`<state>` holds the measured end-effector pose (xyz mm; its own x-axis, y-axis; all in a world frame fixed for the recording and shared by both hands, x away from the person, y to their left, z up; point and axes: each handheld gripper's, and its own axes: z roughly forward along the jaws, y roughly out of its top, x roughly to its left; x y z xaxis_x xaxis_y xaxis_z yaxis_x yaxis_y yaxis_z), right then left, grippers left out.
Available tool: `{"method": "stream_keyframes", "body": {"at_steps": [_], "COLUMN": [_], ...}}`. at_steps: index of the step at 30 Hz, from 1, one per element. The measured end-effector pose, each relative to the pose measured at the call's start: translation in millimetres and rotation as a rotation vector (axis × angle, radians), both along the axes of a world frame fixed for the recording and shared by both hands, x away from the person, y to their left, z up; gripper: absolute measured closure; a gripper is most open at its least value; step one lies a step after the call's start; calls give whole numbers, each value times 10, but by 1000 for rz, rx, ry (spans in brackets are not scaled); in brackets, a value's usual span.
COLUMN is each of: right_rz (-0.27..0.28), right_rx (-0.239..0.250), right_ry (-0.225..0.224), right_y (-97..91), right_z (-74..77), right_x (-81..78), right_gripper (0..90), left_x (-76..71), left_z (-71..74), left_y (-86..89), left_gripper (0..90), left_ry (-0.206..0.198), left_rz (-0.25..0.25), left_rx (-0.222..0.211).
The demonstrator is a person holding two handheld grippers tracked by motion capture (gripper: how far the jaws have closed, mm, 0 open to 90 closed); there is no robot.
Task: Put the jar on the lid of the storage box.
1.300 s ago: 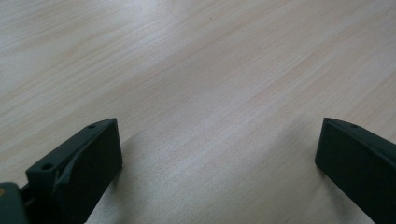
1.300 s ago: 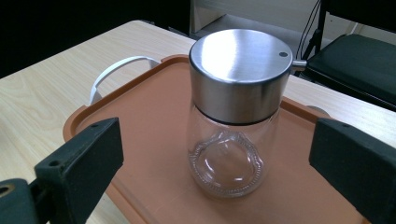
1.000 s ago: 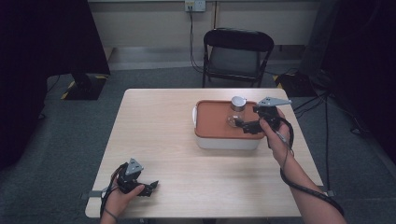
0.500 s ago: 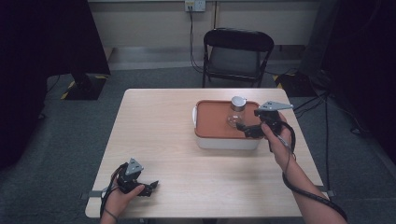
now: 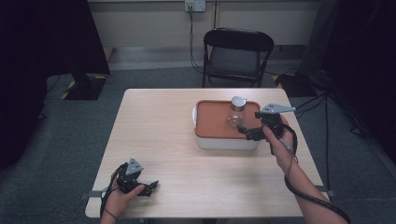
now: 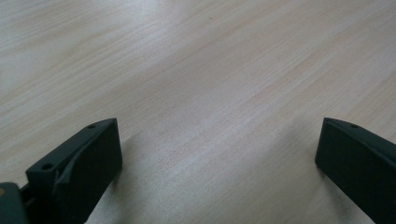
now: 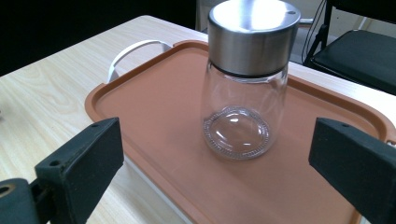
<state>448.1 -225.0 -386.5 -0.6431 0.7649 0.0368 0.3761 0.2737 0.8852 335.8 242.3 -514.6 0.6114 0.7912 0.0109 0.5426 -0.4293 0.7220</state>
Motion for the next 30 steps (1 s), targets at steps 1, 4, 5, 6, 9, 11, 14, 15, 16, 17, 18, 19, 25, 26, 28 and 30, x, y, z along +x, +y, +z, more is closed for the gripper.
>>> {"method": "stream_keyframes", "body": {"at_steps": [1, 4, 5, 6, 9, 11, 14, 15, 16, 17, 18, 19, 25, 26, 28, 30], "right_rz": [2, 7, 8, 10, 11, 10, 16, 19, 20, 20, 23, 24, 27, 27, 31, 32], "right_rx": [-1, -1, -1, -1, 1, 0, 0, 1, -7, -7, -3, 2, -3, -3, -5, -4], "right_ry": [-2, -3, -3, -3, -3, -2, -3, -3, -6, -6, -7, -5, -2, -2, 0, 1], "right_y": [0, 2, 2, 1, 4, 6, 9, 9, 8, 8, 4, 0, -23, -23, -33, -41], "right_z": [1, 2, 3, 5, 5, 3, -4, -6, -5, -5, -5, -6, -22, -22, -29, -34], "right_x": [-7, -28, -31, -38, -51, -63, -80, -85, -96, -96, -100, -103, -131, -131, -138, -149], "right_gripper": [20, 20, 20, 20, 20, 20, 20, 20, 20, 20, 20, 20, 21, 21, 21, 21], "left_x": [0, 0, 0, 0, 0, 0, 0, 0, 0, 0, 0, 0, 0, 0, 0, 0], "left_z": [0, 0, 0, 0, 0, 0, 0, 0, 0, 0, 0, 0, 0, 0, 0, 0], "left_y": [0, 0, 0, 0, 0, 0, 0, 0, 0, 0, 0, 0, 0, 0, 0, 0], "left_gripper": [2, 2, 2, 2, 2, 2, 2, 2, 2, 2, 2, 2, 2, 2, 2, 2], "left_ry": [0, 0, 0, 0, 0, 0, 0, 0, 0, 0, 0, 0, 0, 0, 0, 0], "left_rz": [0, 0, 0, 0, 0, 0, 0, 0, 0, 0, 0, 0, 0, 0, 0, 0], "left_rx": [0, 0, 0, 0, 0, 0, 0, 0, 0, 0, 0, 0, 0, 0, 0, 0]}}
